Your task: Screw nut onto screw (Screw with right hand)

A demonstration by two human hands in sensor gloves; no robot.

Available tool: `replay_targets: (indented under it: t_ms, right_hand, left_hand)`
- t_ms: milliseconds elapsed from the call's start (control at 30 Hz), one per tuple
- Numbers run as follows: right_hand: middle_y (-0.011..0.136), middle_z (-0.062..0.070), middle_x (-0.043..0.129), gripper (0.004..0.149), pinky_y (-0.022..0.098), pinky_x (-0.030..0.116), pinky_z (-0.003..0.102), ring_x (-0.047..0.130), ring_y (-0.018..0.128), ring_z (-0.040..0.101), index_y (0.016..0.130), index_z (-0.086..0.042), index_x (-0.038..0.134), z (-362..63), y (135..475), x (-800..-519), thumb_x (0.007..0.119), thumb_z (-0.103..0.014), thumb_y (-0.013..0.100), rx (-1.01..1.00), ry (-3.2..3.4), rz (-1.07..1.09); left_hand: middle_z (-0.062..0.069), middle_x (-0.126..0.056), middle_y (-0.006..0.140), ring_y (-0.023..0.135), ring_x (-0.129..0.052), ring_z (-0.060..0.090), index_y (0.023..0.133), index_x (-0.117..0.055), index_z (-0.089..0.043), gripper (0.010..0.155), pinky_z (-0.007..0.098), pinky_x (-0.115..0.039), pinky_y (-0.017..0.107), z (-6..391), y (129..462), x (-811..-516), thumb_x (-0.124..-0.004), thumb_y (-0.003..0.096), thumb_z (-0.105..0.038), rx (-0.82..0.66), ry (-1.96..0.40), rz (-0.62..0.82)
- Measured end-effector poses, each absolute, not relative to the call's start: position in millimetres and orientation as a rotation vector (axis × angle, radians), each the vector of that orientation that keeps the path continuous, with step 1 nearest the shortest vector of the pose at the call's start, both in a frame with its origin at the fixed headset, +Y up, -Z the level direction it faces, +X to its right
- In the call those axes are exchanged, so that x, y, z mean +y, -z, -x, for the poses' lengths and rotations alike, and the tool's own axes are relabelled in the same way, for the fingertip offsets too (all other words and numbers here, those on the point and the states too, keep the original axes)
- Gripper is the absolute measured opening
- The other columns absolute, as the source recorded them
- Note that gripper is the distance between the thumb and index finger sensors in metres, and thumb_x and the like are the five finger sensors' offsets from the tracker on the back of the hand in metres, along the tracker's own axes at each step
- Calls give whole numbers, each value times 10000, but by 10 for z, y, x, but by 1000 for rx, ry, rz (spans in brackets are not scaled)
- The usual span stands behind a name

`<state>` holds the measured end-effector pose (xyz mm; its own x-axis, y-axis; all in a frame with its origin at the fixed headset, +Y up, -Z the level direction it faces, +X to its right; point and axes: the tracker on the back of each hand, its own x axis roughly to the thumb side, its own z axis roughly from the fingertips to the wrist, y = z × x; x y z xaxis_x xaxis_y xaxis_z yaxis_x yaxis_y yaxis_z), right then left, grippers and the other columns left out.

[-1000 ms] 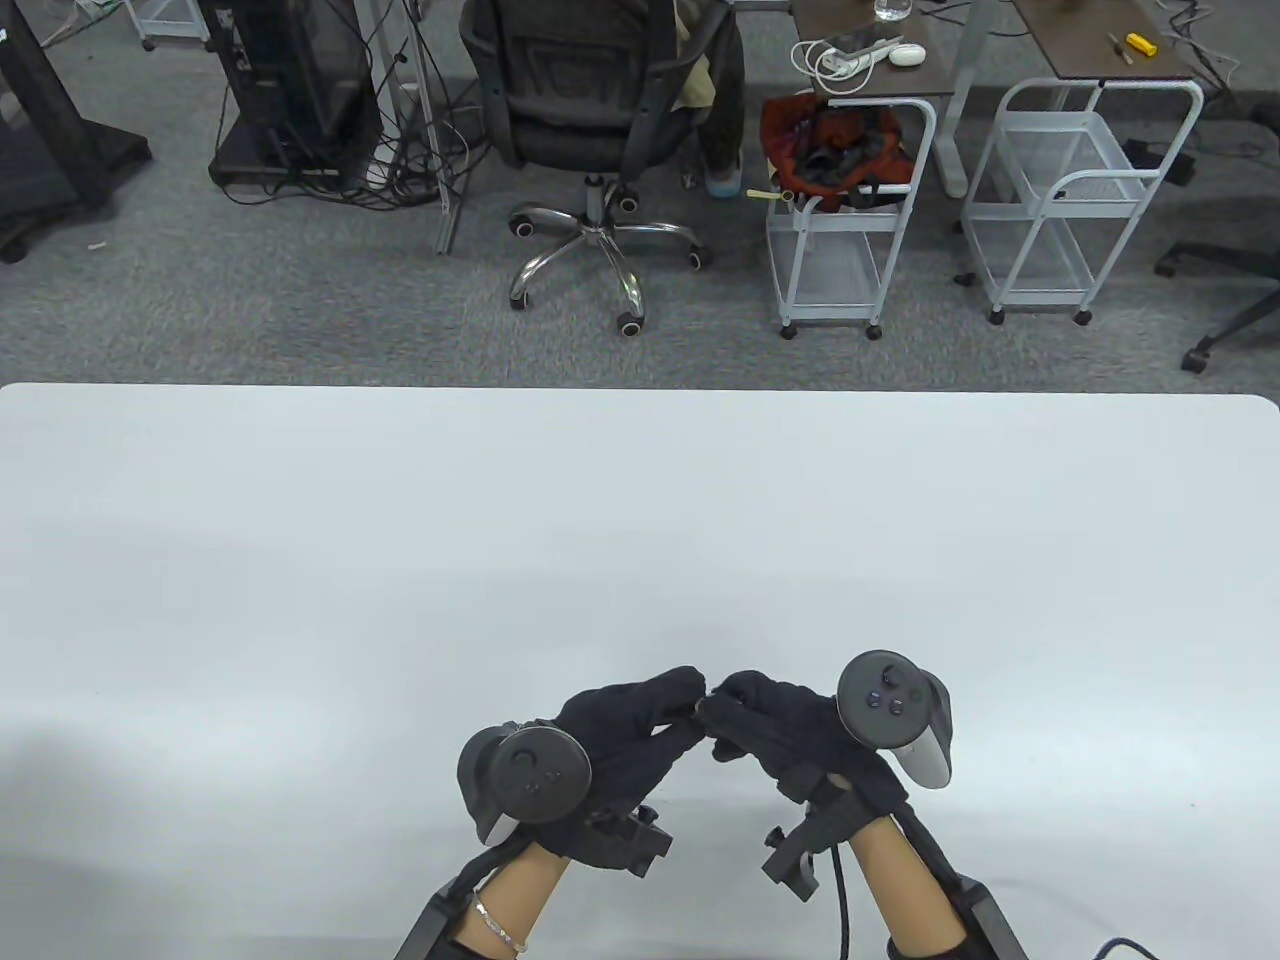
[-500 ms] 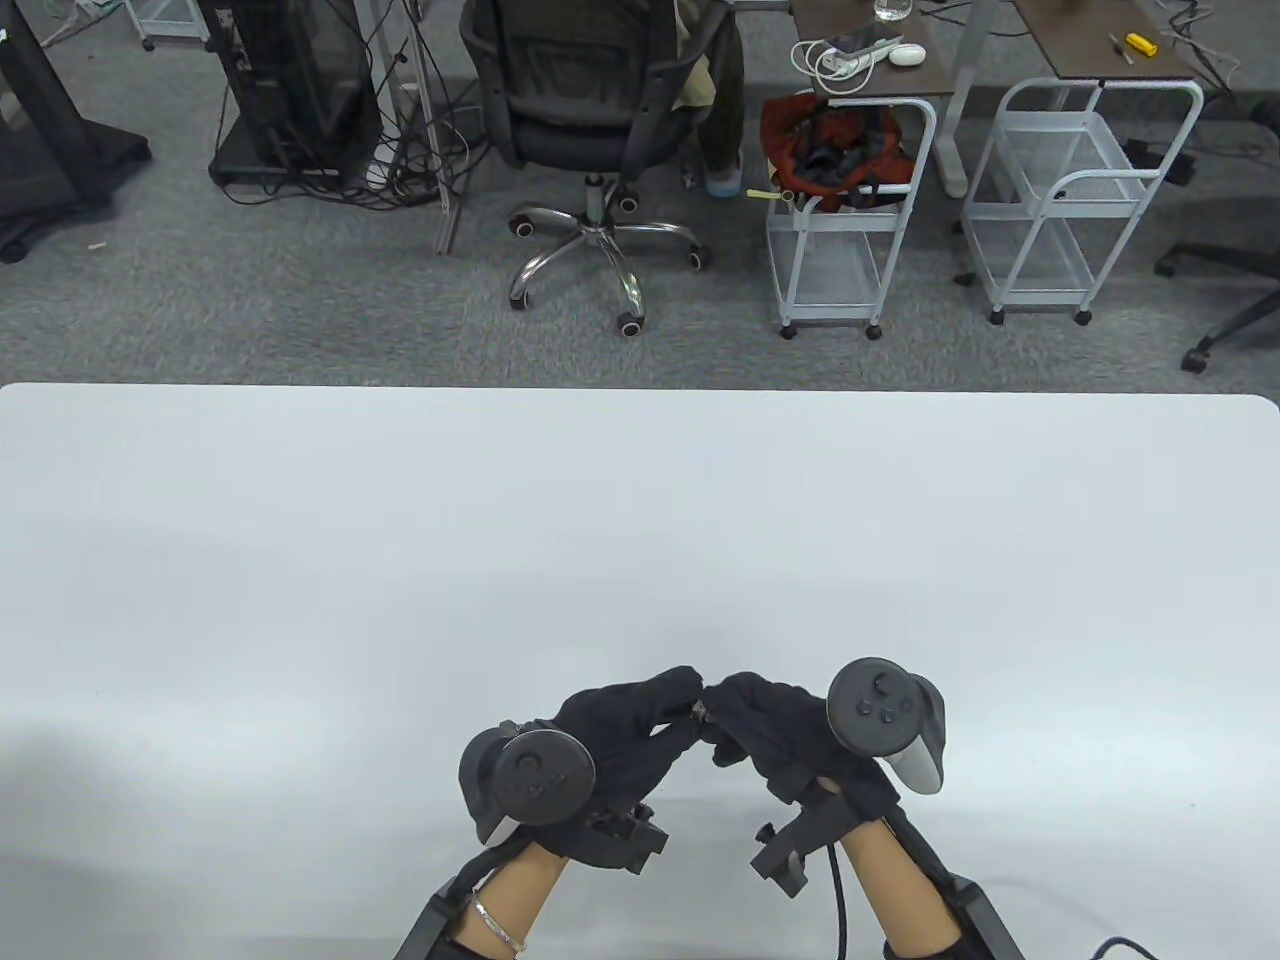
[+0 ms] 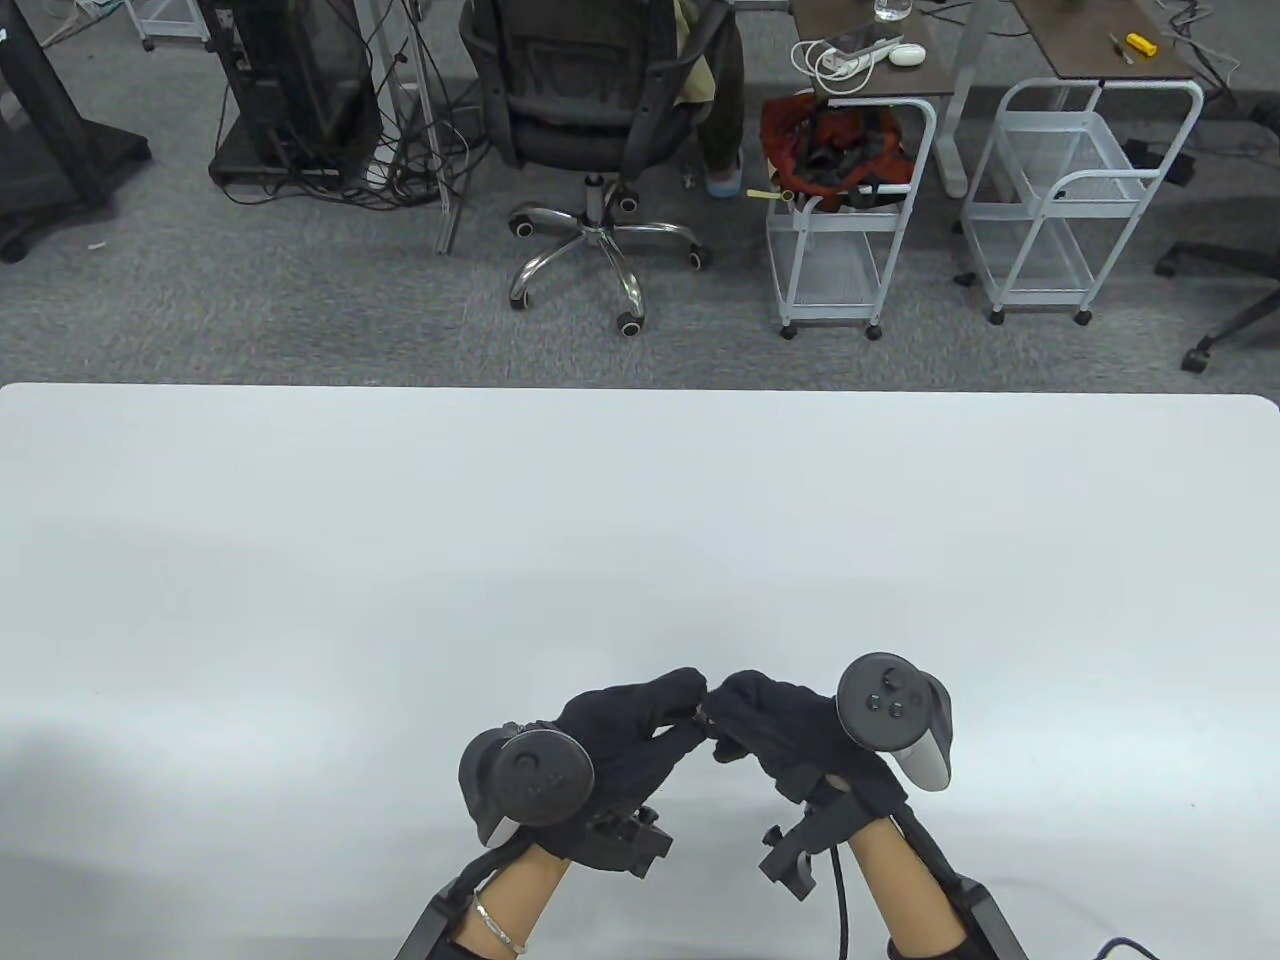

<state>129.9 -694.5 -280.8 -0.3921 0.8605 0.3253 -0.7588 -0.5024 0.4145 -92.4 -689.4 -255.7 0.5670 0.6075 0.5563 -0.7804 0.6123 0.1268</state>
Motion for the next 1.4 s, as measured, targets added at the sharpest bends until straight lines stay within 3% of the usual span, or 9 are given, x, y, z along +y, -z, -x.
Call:
replay_targets:
  t_ms: [167, 367, 500, 700, 833, 1033, 1167, 1333, 1400]
  right_hand:
    - [606, 262, 968, 466, 335, 786, 505, 1029, 373, 331, 672, 22, 849, -1305, 2805, -6961, 599, -367, 614, 55, -2011, -532]
    - [767, 295, 863, 488, 437, 740, 534, 973, 547, 372, 805, 36, 736, -1288, 2792, -6928, 668, -405, 608, 187, -2033, -633]
    - [554, 233, 989, 469, 306, 797, 484, 1034, 317, 300, 623, -2, 865, -1304, 2772, -6919, 592, -383, 614, -27, -2020, -518]
    - [804, 320, 827, 500, 461, 720, 552, 948, 593, 401, 830, 42, 710, -1283, 2795, -6952, 652, -406, 615, 209, -2025, -624]
    - [584, 254, 976, 468, 324, 789, 499, 1030, 352, 323, 647, 14, 855, -1308, 2777, -6941, 596, -374, 613, -15, -1986, -507]
    - [777, 289, 857, 488, 447, 735, 534, 967, 563, 371, 805, 27, 727, -1298, 2783, -6924, 657, -416, 611, 169, -1992, -631]
    - [538, 225, 997, 477, 297, 800, 481, 1036, 304, 296, 603, -8, 870, -1299, 2756, -6924, 595, -397, 610, -68, -1993, -496]
    - [788, 334, 841, 500, 444, 723, 561, 956, 571, 416, 811, 57, 728, -1292, 2799, -6931, 678, -394, 601, 197, -1948, -626]
    - [721, 273, 900, 477, 409, 757, 517, 993, 497, 350, 760, 22, 769, -1302, 2801, -6932, 660, -416, 606, 86, -1992, -605]
  left_hand:
    - [-82, -1095, 666, 526, -1102, 80, 782, -917, -242, 417, 317, -893, 492, 926, 2576, -6916, -877, 407, -420, -498, -902, -348]
    - [-82, -1093, 669, 527, -1102, 81, 782, -916, -248, 412, 316, -894, 491, 948, 2563, -6892, -877, 410, -418, -491, -877, -377]
    - [-86, -1093, 667, 527, -1101, 79, 781, -917, -246, 416, 317, -892, 494, 920, 2562, -6896, -877, 408, -428, -506, -936, -346]
    - [-77, -1093, 668, 526, -1102, 83, 784, -915, -243, 417, 319, -893, 490, 935, 2558, -6886, -877, 410, -423, -495, -855, -381]
    - [-80, -1093, 668, 527, -1101, 85, 780, -919, -248, 411, 320, -891, 493, 911, 2549, -6880, -878, 410, -423, -512, -907, -366]
    - [-78, -1093, 668, 524, -1102, 83, 781, -917, -246, 410, 318, -893, 489, 930, 2531, -6860, -877, 412, -421, -499, -877, -401]
    - [-81, -1092, 672, 528, -1101, 84, 781, -917, -244, 407, 318, -892, 492, 901, 2529, -6864, -877, 415, -416, -504, -894, -391]
    - [-83, -1089, 680, 534, -1101, 83, 786, -913, -251, 408, 316, -893, 494, 915, 2532, -6858, -878, 414, -415, -497, -854, -413]
    - [-76, -1091, 676, 533, -1100, 87, 785, -915, -236, 410, 318, -892, 493, 909, 2533, -6865, -877, 416, -410, -496, -875, -403]
